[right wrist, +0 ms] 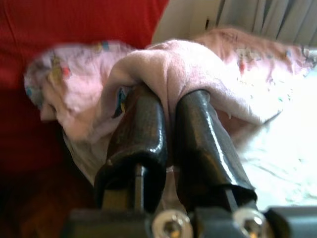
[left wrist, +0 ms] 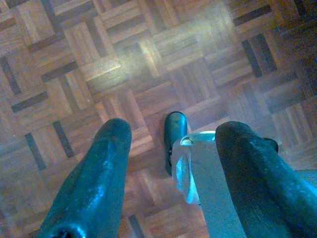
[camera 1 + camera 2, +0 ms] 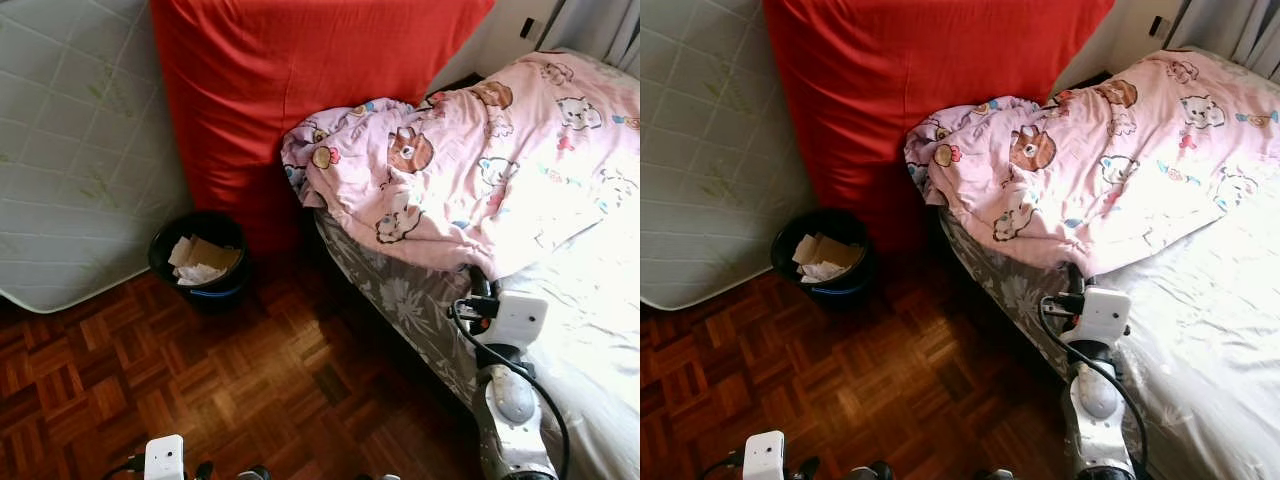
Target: Clean up the room
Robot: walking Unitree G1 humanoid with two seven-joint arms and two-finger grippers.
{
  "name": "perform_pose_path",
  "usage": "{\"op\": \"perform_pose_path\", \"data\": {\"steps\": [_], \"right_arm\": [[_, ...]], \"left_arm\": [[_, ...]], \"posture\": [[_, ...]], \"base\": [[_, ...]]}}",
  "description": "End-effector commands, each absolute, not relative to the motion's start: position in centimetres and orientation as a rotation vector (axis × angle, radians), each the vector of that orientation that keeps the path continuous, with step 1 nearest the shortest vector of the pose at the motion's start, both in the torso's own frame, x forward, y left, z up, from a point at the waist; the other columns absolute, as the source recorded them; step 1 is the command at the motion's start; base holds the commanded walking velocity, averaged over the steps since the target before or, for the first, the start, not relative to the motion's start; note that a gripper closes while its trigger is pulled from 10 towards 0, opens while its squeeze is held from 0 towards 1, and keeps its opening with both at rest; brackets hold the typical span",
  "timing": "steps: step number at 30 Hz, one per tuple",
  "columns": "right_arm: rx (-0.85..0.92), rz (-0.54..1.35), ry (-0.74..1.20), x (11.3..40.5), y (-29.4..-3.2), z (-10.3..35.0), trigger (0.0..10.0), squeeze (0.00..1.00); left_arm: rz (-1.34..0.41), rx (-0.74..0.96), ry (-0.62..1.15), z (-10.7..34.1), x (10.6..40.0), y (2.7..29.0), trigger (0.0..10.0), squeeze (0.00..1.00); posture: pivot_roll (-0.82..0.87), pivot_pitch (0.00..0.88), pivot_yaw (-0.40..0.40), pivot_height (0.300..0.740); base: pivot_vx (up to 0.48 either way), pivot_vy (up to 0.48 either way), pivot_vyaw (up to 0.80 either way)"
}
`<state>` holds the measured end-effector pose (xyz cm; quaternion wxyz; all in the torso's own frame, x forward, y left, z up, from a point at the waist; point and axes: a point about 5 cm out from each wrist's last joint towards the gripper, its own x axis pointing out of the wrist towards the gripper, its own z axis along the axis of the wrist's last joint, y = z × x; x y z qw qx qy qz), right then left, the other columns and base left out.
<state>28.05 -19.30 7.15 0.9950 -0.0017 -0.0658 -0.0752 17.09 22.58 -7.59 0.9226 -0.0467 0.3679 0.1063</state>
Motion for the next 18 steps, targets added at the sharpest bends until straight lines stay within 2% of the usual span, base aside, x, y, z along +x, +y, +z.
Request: {"op": "perform_pose_path", "data": {"steps": [1,8,18], "right_arm": [[0.005,-0.153,-0.035,27.0,-19.5,5.3,10.0,0.00],[0.026,-0.170,0.211,24.8,-19.6,0.9,10.0,0.00],[0.058,-0.117,0.326,24.7,-18.8,-0.8,10.0,0.00]], "left_arm": [[0.202,-0.073,0.796,-8.1,16.1,22.4,10.0,0.00],[0.177,-0.058,0.795,-8.1,16.3,22.1,10.0,0.00],[0.163,-0.038,0.803,-8.1,16.1,22.1,10.0,0.00]], "posture": [[0.01,0.190,-0.044,0.740],[0.01,0.189,-0.043,0.740],[0.02,0.190,-0.042,0.740]], "base": [[0.000,0.000,0.00],[0.000,0.000,0.00],[0.000,0.000,0.00]]}}
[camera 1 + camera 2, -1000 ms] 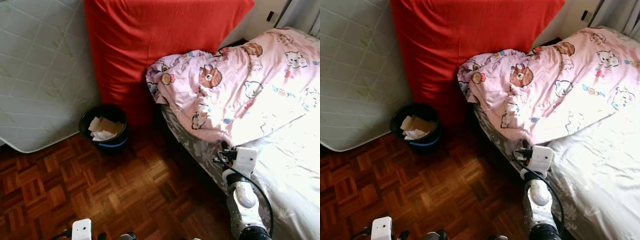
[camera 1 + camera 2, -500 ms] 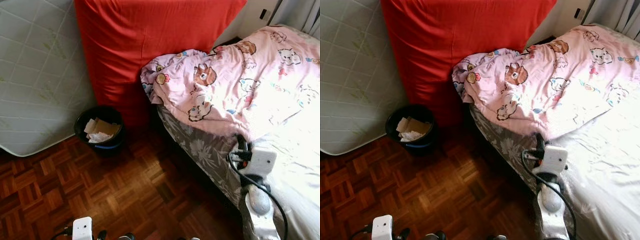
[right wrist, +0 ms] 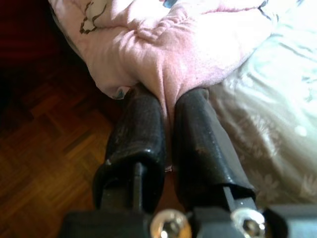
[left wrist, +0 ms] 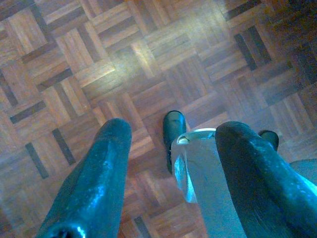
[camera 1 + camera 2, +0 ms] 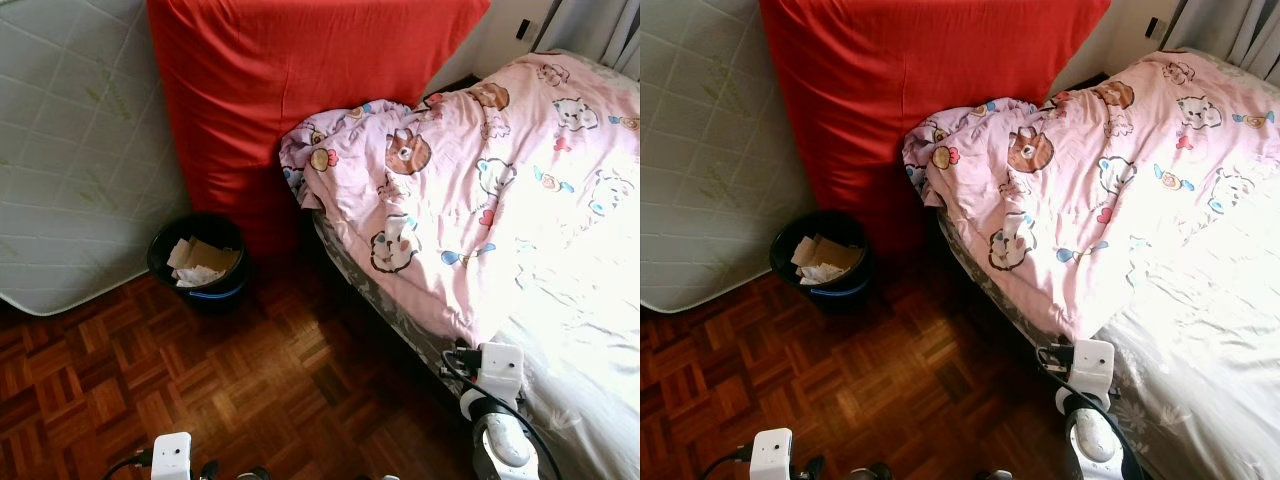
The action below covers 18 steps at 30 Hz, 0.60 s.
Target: Clean up the room
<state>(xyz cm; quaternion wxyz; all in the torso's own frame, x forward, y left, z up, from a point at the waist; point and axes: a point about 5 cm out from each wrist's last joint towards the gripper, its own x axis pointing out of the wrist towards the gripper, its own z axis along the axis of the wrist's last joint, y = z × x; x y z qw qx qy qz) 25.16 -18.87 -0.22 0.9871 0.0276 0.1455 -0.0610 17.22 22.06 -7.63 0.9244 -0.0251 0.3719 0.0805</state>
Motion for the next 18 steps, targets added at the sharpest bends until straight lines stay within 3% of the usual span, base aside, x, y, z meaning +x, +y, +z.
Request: {"op": "perform_pose_path", "data": {"steps": [1,18], "right_arm": [[0.066,-0.103,0.332,24.84,-18.64,-0.88,10.0,0.00],[0.086,-0.087,0.368,24.92,-18.41,-1.53,10.0,0.00]], "left_arm": [[0.159,-0.036,0.804,-8.15,16.12,22.09,10.0,0.00],[0.146,-0.023,0.802,-8.23,16.04,21.72,10.0,0.00]], "posture": [[0.02,0.190,-0.042,0.740],[0.02,0.194,-0.046,0.740]], "base": [[0.000,0.000,0.00],[0.000,0.000,0.00]]}}
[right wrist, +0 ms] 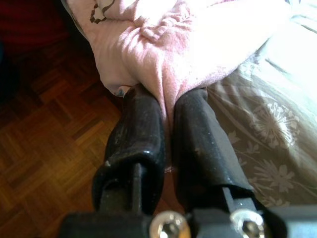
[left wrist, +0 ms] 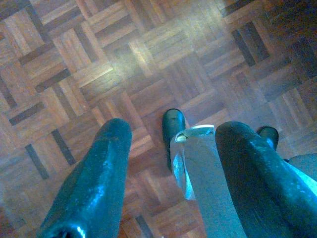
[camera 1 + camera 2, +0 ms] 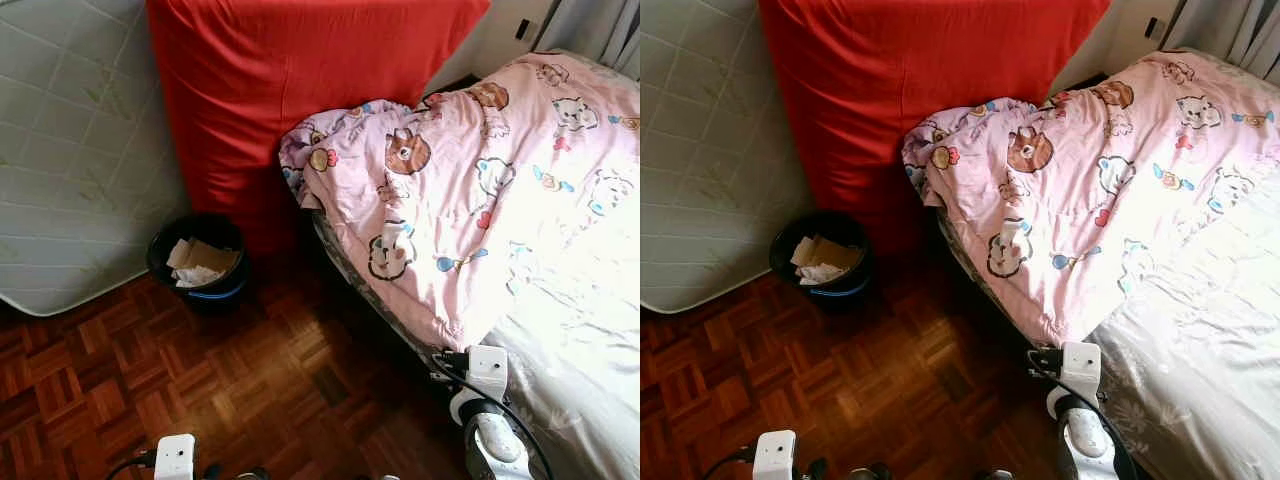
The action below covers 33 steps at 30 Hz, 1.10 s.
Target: Clean up the room
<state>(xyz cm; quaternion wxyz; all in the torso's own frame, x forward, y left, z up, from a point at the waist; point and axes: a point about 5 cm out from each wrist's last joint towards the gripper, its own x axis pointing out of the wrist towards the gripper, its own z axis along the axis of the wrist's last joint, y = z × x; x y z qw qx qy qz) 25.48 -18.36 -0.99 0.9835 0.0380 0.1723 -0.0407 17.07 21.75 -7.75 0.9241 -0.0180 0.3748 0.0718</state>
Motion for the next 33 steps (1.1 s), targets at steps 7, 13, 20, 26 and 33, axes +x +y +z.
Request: {"op": "perform_pose_path", "data": {"steps": [7,13,20,26,33], "right_arm": [[0.088,-0.083,0.379,24.8,-18.4,-1.8,10.0,0.63],[0.098,-0.067,0.392,24.6,-18.2,-2.1,10.0,0.62],[0.109,-0.039,0.413,24.4,-17.9,-2.6,10.0,0.60],[0.134,0.051,0.434,24.4,-16.8,-2.9,10.0,0.00],[0.170,-0.019,0.516,23.8,-17.4,-3.9,10.0,0.00]], "left_arm": [[0.141,-0.020,0.795,-8.2,16.2,21.6,10.0,0.00],[0.138,-0.018,0.792,-8.1,16.2,21.6,10.0,0.00],[0.131,-0.012,0.788,-8.1,16.3,21.6,10.0,0.00],[0.131,-0.009,0.790,-8.1,16.2,21.6,10.0,0.00],[0.130,-0.011,0.793,-8.1,16.4,21.5,10.0,0.00]], "posture": [[0.02,0.193,-0.045,0.740],[0.02,0.188,-0.043,0.740],[0.03,0.178,-0.041,0.740],[0.03,0.180,-0.041,0.740],[0.02,0.183,-0.042,0.740]], "base": [[0.000,0.000,0.00],[0.000,0.000,0.00],[0.000,0.000,0.00],[0.000,0.000,0.00],[0.000,0.000,0.00]]}}
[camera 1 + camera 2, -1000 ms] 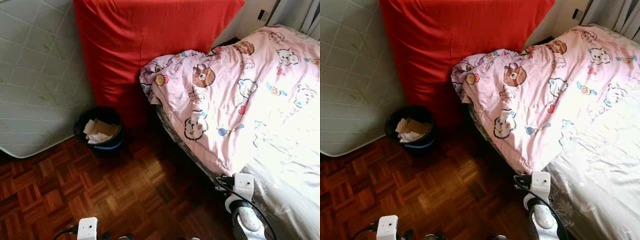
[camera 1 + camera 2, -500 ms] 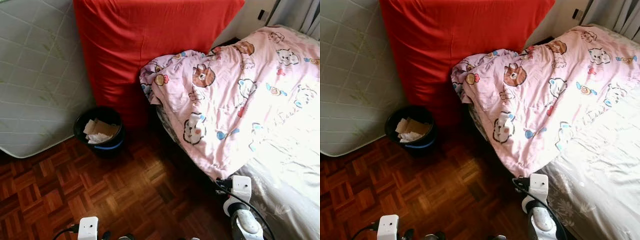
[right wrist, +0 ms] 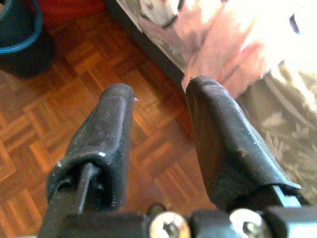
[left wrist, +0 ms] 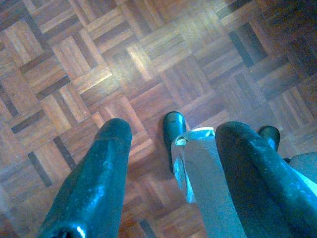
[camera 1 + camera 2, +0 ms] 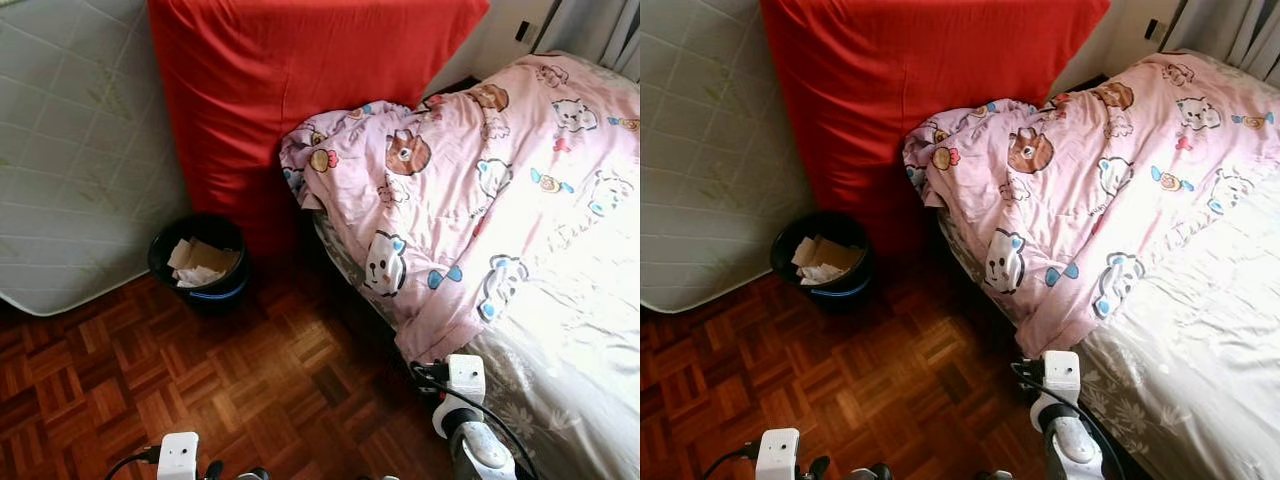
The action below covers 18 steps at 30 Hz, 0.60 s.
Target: Clean up the room
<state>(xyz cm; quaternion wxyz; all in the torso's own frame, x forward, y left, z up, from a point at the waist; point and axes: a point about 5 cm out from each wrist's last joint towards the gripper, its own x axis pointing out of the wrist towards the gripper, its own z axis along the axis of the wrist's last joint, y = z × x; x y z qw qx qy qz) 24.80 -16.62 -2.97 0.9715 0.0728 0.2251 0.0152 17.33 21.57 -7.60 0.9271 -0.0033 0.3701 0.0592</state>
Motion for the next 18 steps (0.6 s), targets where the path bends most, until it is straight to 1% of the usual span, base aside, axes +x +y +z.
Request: {"op": "perform_pose_path", "data": {"steps": [1,3,4,6,9,10,11,13,14,18], "right_arm": [[0.180,-0.035,0.529,23.7,-17.6,-4.1,10.0,0.00],[0.228,-0.073,0.583,23.1,-18.1,-4.8,10.0,0.00],[0.228,-0.073,0.583,23.1,-18.1,-4.8,10.0,0.00],[0.249,-0.082,0.653,22.1,-18.3,-5.7,10.0,0.00],[0.172,-0.088,0.786,19.7,-18.7,-7.3,10.0,0.00],[0.172,-0.088,0.786,19.7,-18.7,-7.3,10.0,0.00],[0.160,-0.113,0.844,18.4,-19.1,-8.0,10.0,0.00],[0.150,-0.152,0.906,16.8,-19.7,-8.8,10.0,0.00],[0.172,-0.198,0.928,15.9,-20.2,-9.1,10.0,0.00],[0.200,-0.221,0.935,15.3,-20.3,-9.3,10.0,0.00]], "left_arm": [[0.130,-0.012,0.793,-8.1,16.4,21.5,10.0,0.00],[0.132,-0.013,0.792,-8.0,16.6,21.5,10.0,0.00],[0.132,-0.013,0.792,-8.0,16.6,21.5,10.0,0.00],[0.133,-0.016,0.793,-8.0,16.7,21.5,10.0,0.00],[0.135,-0.019,0.794,-8.0,16.8,21.5,10.0,0.00],[0.135,-0.019,0.794,-8.0,16.8,21.5,10.0,0.00],[0.138,-0.024,0.792,-8.0,16.9,21.4,10.0,0.00],[0.141,-0.027,0.790,-7.9,16.9,21.5,10.0,0.00],[0.146,-0.028,0.788,-7.9,17.0,21.6,10.0,0.00],[0.151,-0.027,0.789,-7.9,16.9,21.8,10.0,0.00]], "posture": [[0.03,0.183,-0.042,0.740],[0.02,0.182,-0.043,0.740],[0.02,0.182,-0.043,0.740],[0.02,0.182,-0.041,0.740],[0.02,0.178,-0.043,0.740],[0.02,0.178,-0.043,0.740],[0.03,0.177,-0.042,0.740],[0.04,0.177,-0.042,0.740],[0.04,0.178,-0.041,0.740],[0.03,0.181,-0.036,0.740]], "base": [[0.000,0.000,0.00],[0.000,0.000,0.00],[0.000,0.000,0.00],[0.000,0.000,0.00],[0.000,0.000,0.00],[0.000,0.000,0.00],[0.000,0.000,0.00],[0.000,0.000,0.00],[0.000,0.000,0.00],[0.000,0.000,0.00]]}}
